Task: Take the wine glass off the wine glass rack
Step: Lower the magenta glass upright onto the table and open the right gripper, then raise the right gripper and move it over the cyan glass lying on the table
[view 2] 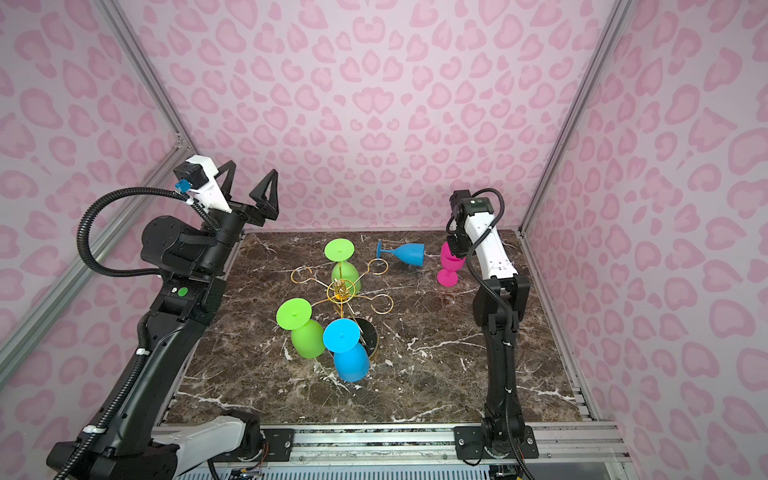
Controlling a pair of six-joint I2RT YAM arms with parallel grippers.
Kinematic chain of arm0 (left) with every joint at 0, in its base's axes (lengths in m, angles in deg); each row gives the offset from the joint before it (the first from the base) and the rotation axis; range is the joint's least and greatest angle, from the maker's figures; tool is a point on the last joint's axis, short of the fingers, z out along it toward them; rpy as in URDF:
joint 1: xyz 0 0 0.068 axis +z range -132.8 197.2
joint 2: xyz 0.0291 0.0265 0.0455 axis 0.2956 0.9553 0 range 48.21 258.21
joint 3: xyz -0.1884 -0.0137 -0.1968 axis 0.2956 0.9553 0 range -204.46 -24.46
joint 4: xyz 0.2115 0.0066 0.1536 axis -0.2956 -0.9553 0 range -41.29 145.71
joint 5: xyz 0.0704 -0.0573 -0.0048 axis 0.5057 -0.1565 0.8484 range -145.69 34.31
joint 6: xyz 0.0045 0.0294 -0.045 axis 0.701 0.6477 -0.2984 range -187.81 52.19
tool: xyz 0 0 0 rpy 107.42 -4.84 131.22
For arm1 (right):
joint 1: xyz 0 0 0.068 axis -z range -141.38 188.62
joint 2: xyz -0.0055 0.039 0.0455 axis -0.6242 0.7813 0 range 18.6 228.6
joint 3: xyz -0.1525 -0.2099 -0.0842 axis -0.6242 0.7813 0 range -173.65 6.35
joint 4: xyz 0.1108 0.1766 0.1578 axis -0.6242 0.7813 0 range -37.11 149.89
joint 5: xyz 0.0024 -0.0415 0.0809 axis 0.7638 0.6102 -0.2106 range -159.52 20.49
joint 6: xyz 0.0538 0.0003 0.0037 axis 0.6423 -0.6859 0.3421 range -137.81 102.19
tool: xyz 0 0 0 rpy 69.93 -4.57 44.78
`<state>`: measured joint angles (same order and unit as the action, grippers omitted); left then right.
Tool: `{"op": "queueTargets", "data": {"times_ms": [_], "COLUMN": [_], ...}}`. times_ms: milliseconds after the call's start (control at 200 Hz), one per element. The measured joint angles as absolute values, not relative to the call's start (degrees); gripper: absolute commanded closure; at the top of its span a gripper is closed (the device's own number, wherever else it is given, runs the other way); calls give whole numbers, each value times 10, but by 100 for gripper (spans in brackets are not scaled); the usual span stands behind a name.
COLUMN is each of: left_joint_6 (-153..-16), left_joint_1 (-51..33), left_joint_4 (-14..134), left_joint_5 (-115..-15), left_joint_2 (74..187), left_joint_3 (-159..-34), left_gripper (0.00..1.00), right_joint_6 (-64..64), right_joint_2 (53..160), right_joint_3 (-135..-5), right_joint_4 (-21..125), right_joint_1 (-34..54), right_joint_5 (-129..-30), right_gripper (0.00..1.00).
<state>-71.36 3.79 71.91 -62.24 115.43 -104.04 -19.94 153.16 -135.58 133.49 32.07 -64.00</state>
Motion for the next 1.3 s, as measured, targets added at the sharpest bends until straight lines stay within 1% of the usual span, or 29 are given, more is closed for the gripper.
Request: {"op": "queueTargets", "data": {"times_ms": [105, 345, 515, 595, 695, 740, 855, 970, 1155, 1300], "left_joint_6": [-714, -718, -718, -718, -718, -718, -717, -716, -711, -711], "left_joint_1": [38, 38, 38, 38, 38, 38, 38, 38, 38, 38], "left_joint_4": [719, 719, 719, 719, 720, 719, 719, 719, 720, 720], "left_joint_5": [-623, -623, -623, -618, -617, -616, -614, -613, -613, -612], "left_joint_2": [1154, 1154, 1150, 1145, 1140, 1139, 1134, 1127, 1114, 1106], "left_joint_3": [-1040, -1040, -1040, -1040, -1040, -1040, -1040, -1040, -1040, -1040], "left_gripper": [3, 3, 3, 3, 3, 3, 3, 3, 3, 3], "right_joint_6": [-199, -194, -180, -171, -149, -138, -97, -54, 4, 57], "right_joint_2": [1526, 1486, 1419, 1367, 1274, 1222, 1097, 1010, 936, 934], "right_joint_3": [-1365, -1380, -1389, -1365, -1259, -1184, -992, -862, -693, -600], "right_joint_4": [1334, 1330, 1310, 1284, 1222, 1178, 1063, 973, 863, 780], "right_joint_1": [326, 342, 344, 343, 335, 323, 284, 245, 158, 116], "right_joint_5": [-651, -695, -742, -773, -815, -830, -855, -865, -864, -843], "right_gripper": [67, 64, 61, 59, 56, 54, 55, 55, 56, 57]}}
